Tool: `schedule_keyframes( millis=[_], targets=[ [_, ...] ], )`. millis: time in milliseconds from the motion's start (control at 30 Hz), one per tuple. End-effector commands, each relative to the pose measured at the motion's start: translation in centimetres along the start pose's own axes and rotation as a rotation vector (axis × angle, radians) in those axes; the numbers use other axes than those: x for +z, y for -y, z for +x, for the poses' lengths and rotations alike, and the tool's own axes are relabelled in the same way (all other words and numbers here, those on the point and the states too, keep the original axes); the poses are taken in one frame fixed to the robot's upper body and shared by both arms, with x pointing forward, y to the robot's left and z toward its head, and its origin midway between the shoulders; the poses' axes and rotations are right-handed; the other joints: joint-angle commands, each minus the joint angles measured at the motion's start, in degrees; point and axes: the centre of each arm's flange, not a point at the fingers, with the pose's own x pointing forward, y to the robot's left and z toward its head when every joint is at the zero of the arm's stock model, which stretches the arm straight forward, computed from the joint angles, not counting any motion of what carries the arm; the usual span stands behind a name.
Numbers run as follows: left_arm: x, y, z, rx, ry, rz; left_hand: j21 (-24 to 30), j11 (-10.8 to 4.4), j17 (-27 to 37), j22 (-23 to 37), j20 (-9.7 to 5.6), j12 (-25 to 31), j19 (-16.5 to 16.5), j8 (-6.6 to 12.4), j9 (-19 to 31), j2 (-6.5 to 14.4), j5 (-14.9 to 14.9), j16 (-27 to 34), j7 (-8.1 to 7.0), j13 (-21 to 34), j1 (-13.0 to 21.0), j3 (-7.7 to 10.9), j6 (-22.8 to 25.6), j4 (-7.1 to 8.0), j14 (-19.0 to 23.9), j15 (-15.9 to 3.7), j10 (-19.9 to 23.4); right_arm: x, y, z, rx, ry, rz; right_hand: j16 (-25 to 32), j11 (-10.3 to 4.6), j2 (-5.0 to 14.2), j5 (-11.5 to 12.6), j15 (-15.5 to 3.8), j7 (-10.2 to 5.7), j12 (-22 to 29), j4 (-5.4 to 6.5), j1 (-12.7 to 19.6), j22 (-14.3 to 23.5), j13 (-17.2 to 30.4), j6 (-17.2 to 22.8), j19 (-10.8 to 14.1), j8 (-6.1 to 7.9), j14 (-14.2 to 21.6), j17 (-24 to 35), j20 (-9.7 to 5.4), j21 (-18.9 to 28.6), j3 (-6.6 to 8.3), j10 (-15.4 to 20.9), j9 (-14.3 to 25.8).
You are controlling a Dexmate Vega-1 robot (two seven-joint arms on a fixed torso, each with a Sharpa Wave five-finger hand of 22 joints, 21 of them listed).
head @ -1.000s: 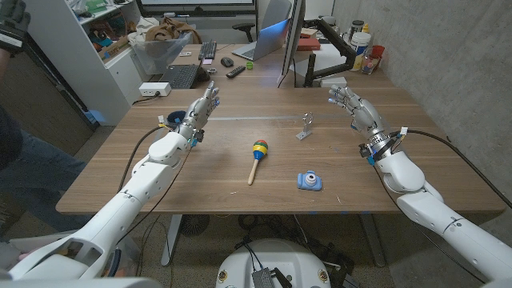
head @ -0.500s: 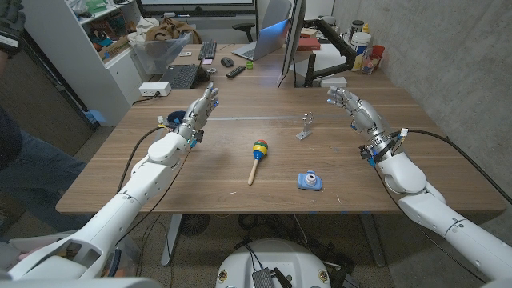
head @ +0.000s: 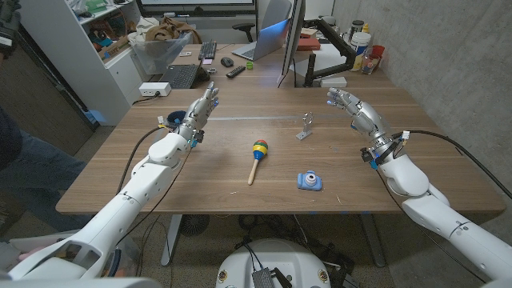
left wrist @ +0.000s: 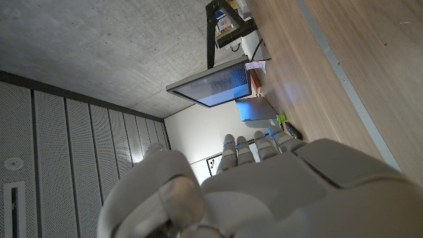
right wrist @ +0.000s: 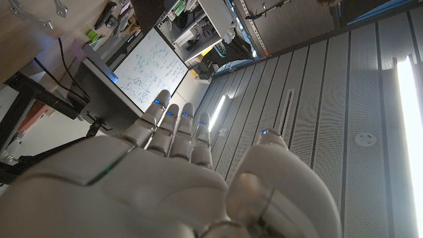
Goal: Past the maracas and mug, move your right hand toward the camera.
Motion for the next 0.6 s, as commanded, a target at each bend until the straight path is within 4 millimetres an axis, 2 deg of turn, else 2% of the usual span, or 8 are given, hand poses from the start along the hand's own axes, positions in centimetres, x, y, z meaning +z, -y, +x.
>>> schedule_keyframes(
  millis=[33,333,433,600],
  targets=[
    [0.26,-0.01,-0.49,-0.01,-0.004,0.013,-0.29,0.06,0.29,0.32,-0.09,0.2,-0.63,-0.25,0.12,0.47,-0.07,0.06,0.04,0.22,0.28,-0.5,0.19,0.12,-0.52,0.21,0.04,0.84,-0.14,-0.36,0.008,0.015,-0.038,-0.07,-1.29,-0.31,0.33,-0.12,-0.95,0.22,-0.46,0.58,0.13,0.15,0.55,-0.05,0.03,0.16,0.07,0.51,-0.33,-0.03,0.46,0.07],
    [0.55,-0.02,-0.48,-0.021,-0.011,0.031,-0.24,0.0,0.29,0.32,0.39,0.82,-0.37,-0.07,0.13,0.55,-0.17,0.43,-0.61,0.23,0.36,-0.65,0.81,0.16,0.3,0.14,1.6,0.93,-0.24,-0.61,0.013,0.004,-0.058,-0.1,-1.83,-0.16,0.35,-0.33,-1.7,0.26,-0.59,0.68,0.17,0.15,1.1,-0.34,0.17,0.18,0.12,0.88,-0.76,0.04,0.79,0.09],
    [0.61,0.0,-0.45,-0.024,-0.013,0.033,-0.25,-0.06,0.28,0.32,0.48,0.81,-0.37,-0.07,0.13,0.56,-0.18,0.45,-0.58,0.23,0.37,-0.67,0.84,0.16,0.34,0.11,1.57,1.0,-0.24,-0.64,0.016,0.003,-0.069,-0.11,-2.67,-0.05,0.36,-0.24,-1.87,0.16,-0.65,0.71,0.19,0.15,1.26,-0.67,0.17,0.19,0.15,1.11,-1.1,0.08,0.67,0.1],
    [0.63,0.05,-0.33,-0.023,-0.013,0.031,-0.22,-0.1,0.28,0.32,1.12,0.82,-0.24,-0.07,0.13,0.58,-0.22,0.52,-0.63,0.23,0.4,-0.73,0.9,0.18,0.54,-0.01,1.67,1.1,-0.32,-0.68,0.02,0.002,-0.088,-0.15,-3.03,0.02,0.37,-0.17,-2.17,0.14,-0.69,0.73,0.2,0.15,1.49,-0.9,0.22,0.15,0.17,1.27,-1.35,0.11,0.74,0.11]
  ],
)
